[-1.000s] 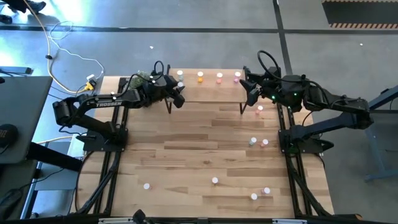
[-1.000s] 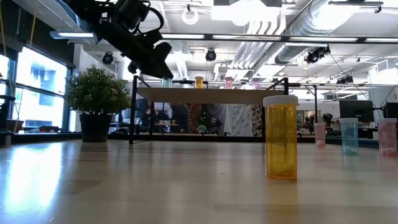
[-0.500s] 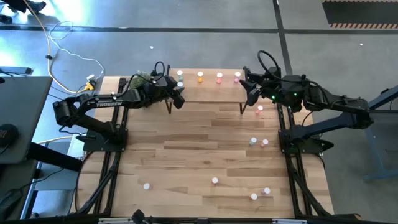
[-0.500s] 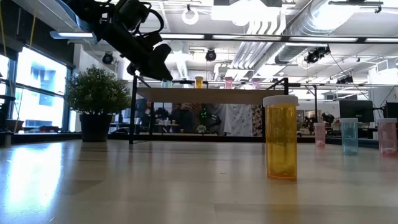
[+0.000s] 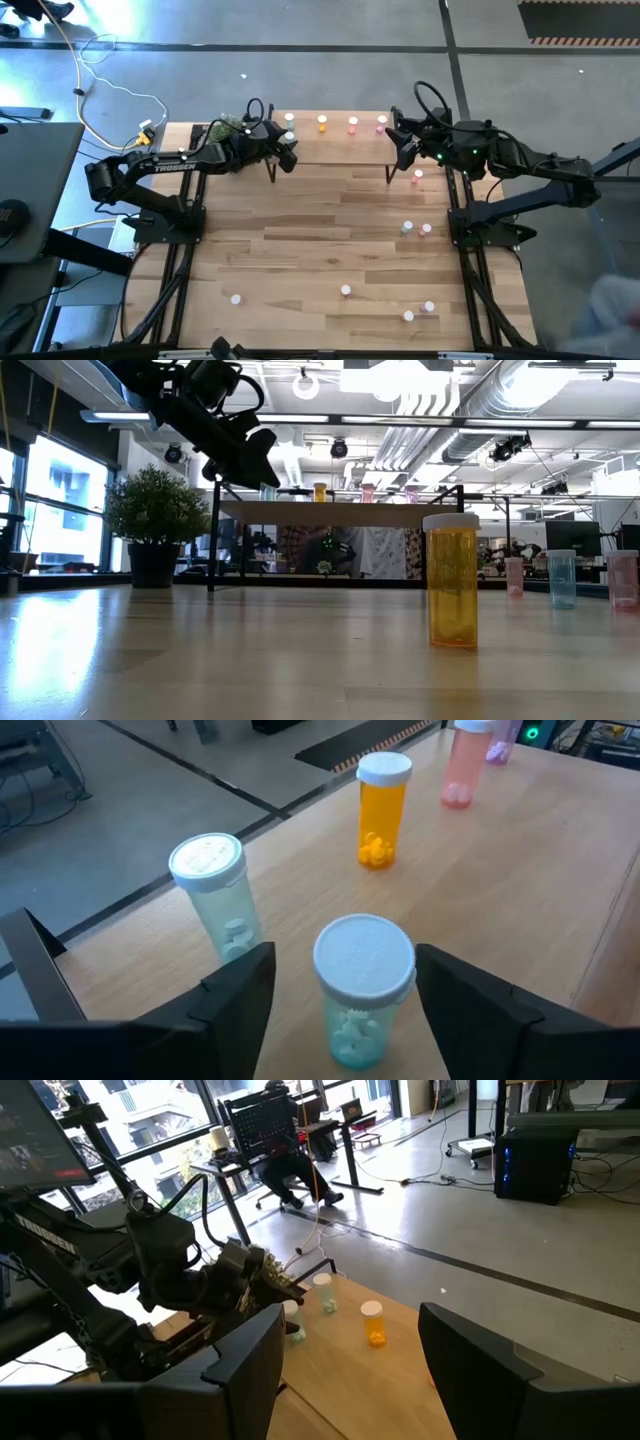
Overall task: Pick and place medicine bottles onto shelf by color
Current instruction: Put the bottom blue pill bottle on the shelf aligned with the other blue pill bottle, then put the left yellow pill bottle on the shelf aligned with the other yellow pill bottle
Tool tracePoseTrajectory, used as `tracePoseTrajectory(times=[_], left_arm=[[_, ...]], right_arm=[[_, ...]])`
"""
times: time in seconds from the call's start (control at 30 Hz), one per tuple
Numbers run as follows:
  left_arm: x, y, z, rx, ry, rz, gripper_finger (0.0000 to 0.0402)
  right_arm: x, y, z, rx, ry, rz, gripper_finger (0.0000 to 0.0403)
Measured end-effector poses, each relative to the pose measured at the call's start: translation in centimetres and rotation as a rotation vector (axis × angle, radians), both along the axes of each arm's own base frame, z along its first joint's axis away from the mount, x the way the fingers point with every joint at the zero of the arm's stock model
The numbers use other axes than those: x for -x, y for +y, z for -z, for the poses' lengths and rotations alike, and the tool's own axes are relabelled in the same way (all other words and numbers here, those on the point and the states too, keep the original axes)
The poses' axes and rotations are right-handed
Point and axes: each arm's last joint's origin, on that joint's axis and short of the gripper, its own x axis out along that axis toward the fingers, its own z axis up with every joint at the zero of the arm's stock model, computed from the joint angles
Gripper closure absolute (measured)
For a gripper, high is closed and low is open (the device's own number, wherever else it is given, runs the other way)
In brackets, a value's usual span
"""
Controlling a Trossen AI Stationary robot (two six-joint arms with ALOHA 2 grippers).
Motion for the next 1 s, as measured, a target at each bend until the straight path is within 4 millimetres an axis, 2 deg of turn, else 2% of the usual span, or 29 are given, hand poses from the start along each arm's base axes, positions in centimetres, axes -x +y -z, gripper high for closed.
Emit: tracePoseTrajectory(times=[0.27, 0.57, 0.67, 0.9, 1.0], left_arm=[[0.3, -0.2, -0.8, -0.019, -0.029, -0.004, 0.0158], [1.7, -1.0, -3.6, -0.096, -0.124, -0.025, 0.0158], [2.4, -1.6, -4.8, -0.115, -0.173, -0.019, 0.0158], [3.8, -3.6, -7.3, -0.038, -0.370, 0.171, 0.0158], [3.8, -4.9, -7.5, 0.042, -0.392, 0.272, 0.0158]], right_arm=[[0.0, 0.0, 0.0, 0.000, 0.002, 0.000, 0.0180], [0.0, 0.0, 0.0, -0.004, 0.002, -0.003, 0.0180], [-0.1, 0.3, 0.2, -0.054, 0.001, -0.090, 0.0180], [-0.7, 1.4, 2.1, -0.250, 0.104, -0.223, 0.0180], [-1.3, 2.5, 3.2, -0.316, 0.178, -0.243, 0.0180]])
